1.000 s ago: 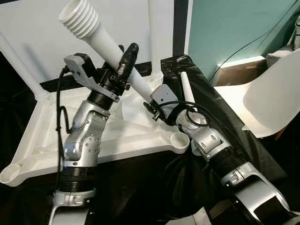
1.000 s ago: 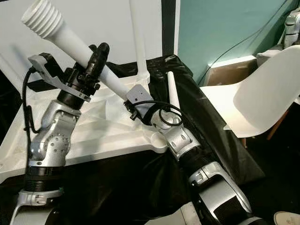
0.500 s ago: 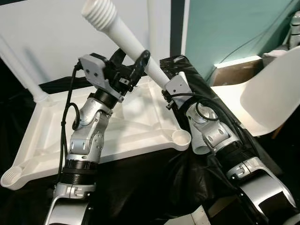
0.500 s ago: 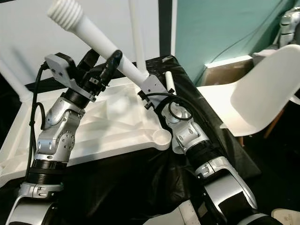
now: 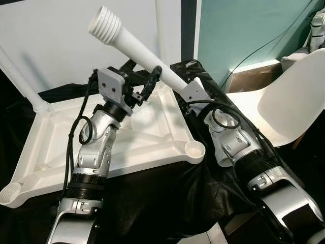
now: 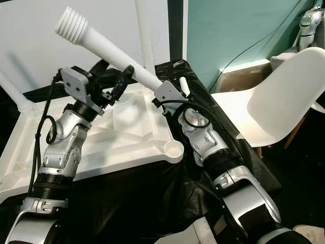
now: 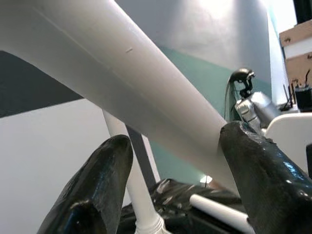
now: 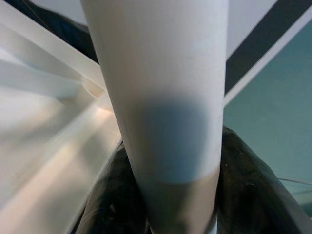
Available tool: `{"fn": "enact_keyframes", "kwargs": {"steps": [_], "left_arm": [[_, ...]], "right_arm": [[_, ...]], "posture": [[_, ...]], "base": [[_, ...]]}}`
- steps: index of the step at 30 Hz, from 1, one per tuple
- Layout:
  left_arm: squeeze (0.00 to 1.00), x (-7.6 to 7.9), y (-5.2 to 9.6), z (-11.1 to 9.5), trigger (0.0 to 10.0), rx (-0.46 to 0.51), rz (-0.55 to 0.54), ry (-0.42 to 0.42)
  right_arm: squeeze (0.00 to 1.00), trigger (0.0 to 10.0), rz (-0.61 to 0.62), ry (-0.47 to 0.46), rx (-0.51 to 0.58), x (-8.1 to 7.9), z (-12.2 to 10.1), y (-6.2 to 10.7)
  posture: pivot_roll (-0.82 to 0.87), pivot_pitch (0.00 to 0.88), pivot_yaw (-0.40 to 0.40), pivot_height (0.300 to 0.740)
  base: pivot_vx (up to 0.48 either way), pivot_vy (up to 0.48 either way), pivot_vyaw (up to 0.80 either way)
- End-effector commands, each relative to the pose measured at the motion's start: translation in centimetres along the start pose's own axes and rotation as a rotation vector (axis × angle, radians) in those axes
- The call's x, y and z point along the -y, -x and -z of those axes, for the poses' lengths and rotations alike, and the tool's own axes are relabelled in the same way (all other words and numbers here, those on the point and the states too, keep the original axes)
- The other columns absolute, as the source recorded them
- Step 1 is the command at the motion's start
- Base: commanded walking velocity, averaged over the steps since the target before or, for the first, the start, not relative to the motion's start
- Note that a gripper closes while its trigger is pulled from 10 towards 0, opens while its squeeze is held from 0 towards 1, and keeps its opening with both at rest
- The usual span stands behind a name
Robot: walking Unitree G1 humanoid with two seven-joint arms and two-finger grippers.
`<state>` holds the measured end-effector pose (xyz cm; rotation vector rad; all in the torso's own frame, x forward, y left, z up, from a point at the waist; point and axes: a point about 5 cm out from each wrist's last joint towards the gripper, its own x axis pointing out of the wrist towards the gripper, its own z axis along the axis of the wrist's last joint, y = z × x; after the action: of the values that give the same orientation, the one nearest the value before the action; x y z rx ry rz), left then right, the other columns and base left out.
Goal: Building children table
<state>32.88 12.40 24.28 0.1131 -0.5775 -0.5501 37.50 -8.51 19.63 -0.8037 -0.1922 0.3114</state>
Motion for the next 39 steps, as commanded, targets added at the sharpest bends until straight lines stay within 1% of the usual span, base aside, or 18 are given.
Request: {"fn": "enact_keyframes", "kwargs": {"steps": [1,5,7,10,11,19,23,24,25,27,28,29,30,31,33,34,35,39], "left_arm": [[0.00,-0.9,0.3,0.3,10.0,-0.017,-0.138,-0.015],[0.00,-0.8,0.1,0.3,10.0,-0.015,-0.138,-0.016],[0.00,-0.8,0.2,0.5,10.0,-0.027,-0.140,-0.034],[0.00,-0.9,0.9,1.6,10.0,-0.093,-0.134,-0.142],[0.00,-0.9,1.1,1.9,10.0,-0.108,-0.134,-0.164],[0.00,-1.1,1.4,2.5,10.0,-0.135,-0.138,-0.226],[0.00,-1.2,1.9,2.8,10.0,-0.152,-0.125,-0.354],[0.00,-1.2,2.0,2.8,10.0,-0.148,-0.127,-0.378],[0.00,-1.2,2.0,2.8,10.0,-0.148,-0.127,-0.378],[0.00,-1.3,2.0,2.2,10.0,-0.106,-0.129,-0.483],[0.00,-1.3,1.9,1.7,10.0,-0.076,-0.119,-0.564],[0.00,-1.3,1.9,1.3,10.0,-0.055,-0.111,-0.618],[0.00,-1.3,1.9,1.3,10.0,-0.055,-0.111,-0.618],[0.00,-1.3,1.8,1.1,10.0,-0.039,-0.100,-0.682],[0.00,-1.4,1.8,0.8,10.0,-0.023,-0.100,-0.754],[0.00,-1.5,1.8,0.5,10.0,-0.007,-0.107,-0.821],[0.00,-1.6,1.8,0.2,10.0,0.005,-0.112,-0.864],[0.00,-1.6,2.0,0.4,10.0,0.009,-0.122,-0.973]], "right_arm": [[0.00,0.0,0.017,0.011,0.048,0.3,-1.2,-0.4],[0.00,0.0,0.025,0.006,0.060,0.4,-1.7,-0.7],[0.00,0.0,0.040,0.013,0.055,0.6,-1.9,-0.7],[0.00,0.0,0.063,0.063,0.022,1.3,-1.4,-0.7],[0.00,0.0,0.065,0.074,0.010,1.5,-1.1,-0.7],[0.00,0.0,0.054,0.091,-0.032,1.7,-0.1,-0.4],[0.00,0.0,0.044,0.105,-0.063,1.5,0.5,-0.2],[0.00,0.0,0.040,0.112,-0.071,1.5,0.6,-0.1],[0.00,0.0,0.040,0.112,-0.071,1.5,0.6,-0.1],[0.00,0.0,0.003,0.142,-0.097,1.1,1.2,0.0],[0.00,0.0,-0.020,0.157,-0.109,0.9,1.5,0.1],[0.00,0.0,-0.035,0.166,-0.118,0.7,1.7,0.2],[0.00,0.0,-0.035,0.166,-0.118,0.7,1.7,0.2],[0.00,0.0,-0.053,0.175,-0.126,0.5,1.8,0.2],[0.00,0.0,-0.077,0.186,-0.138,0.3,2.0,0.2],[0.00,0.0,-0.090,0.192,-0.155,0.2,2.2,0.2],[0.00,0.0,-0.097,0.195,-0.167,0.1,2.4,0.2],[0.00,0.0,-0.108,0.208,-0.220,0.2,3.1,0.2]], "posture": [[-0.08,0.000,0.090,0.740],[-0.08,0.000,0.088,0.740],[-0.08,0.000,0.088,0.740],[-0.07,0.000,0.086,0.740],[-0.07,0.000,0.086,0.740],[-0.08,0.000,0.086,0.740],[-0.09,0.000,0.091,0.740],[-0.09,0.000,0.091,0.740],[-0.09,0.000,0.091,0.740],[-0.09,0.000,0.091,0.740],[-0.08,0.000,0.091,0.740],[-0.08,0.000,0.090,0.740],[-0.08,0.000,0.090,0.740],[-0.08,0.000,0.090,0.740],[-0.08,0.000,0.091,0.740],[-0.08,0.000,0.091,0.740],[-0.07,0.000,0.091,0.740],[-0.07,0.000,0.091,0.740]], "base": [[0.000,0.000,0.00],[0.000,0.000,0.00],[0.000,0.000,0.00],[0.000,0.000,0.00],[0.000,0.000,0.00],[0.000,0.000,0.00],[0.000,0.000,0.00],[0.000,0.000,0.00],[0.000,0.000,0.00],[0.000,0.000,0.00],[0.000,0.000,0.00],[0.000,0.000,0.00],[0.000,0.000,0.00],[0.000,0.000,0.00],[0.000,0.000,0.00],[0.000,0.000,0.00],[0.000,0.000,0.00],[0.000,0.000,0.00]]}}
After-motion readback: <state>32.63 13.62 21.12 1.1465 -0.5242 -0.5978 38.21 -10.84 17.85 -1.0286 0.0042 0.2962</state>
